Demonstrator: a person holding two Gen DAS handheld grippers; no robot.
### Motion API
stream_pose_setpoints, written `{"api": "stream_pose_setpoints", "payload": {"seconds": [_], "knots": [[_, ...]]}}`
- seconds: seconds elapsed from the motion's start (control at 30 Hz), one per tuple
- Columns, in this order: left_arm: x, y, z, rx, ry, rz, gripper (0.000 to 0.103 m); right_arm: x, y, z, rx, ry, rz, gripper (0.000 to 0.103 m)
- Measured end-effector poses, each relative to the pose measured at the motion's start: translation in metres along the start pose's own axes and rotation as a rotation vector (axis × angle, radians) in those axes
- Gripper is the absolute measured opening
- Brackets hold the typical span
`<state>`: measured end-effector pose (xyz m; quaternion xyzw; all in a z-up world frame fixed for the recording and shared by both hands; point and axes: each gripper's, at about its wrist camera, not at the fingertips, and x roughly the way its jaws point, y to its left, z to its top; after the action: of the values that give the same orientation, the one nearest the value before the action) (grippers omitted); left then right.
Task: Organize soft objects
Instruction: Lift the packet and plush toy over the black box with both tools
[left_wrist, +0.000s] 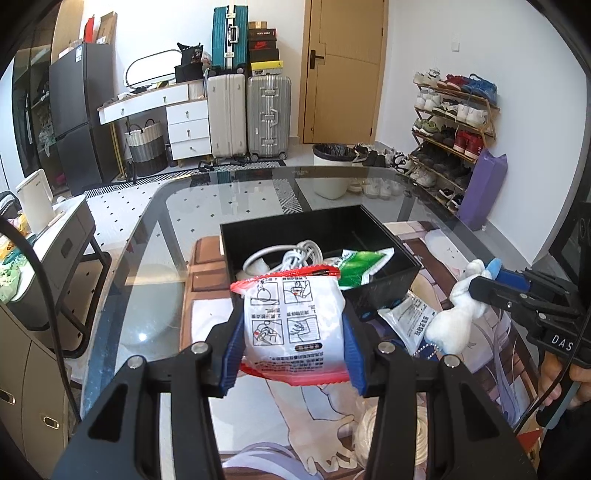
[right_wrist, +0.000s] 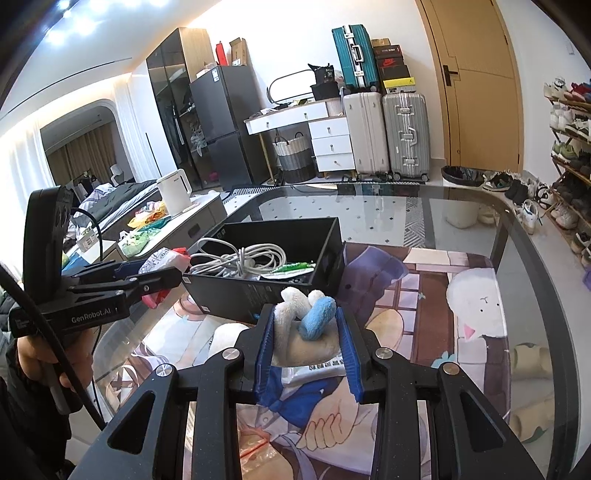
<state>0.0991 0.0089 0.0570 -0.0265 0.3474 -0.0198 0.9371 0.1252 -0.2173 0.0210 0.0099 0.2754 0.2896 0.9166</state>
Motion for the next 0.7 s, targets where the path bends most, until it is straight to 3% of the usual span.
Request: {"api": "stream_pose_setpoints", "payload": {"seconds": [0.7], "knots": [[0.006,0.011,0.029,-0.004,-0.045,0.021,0.046,0.002,0.006,0.041,-0.025,-0.048,-0.024,0.033]]}}
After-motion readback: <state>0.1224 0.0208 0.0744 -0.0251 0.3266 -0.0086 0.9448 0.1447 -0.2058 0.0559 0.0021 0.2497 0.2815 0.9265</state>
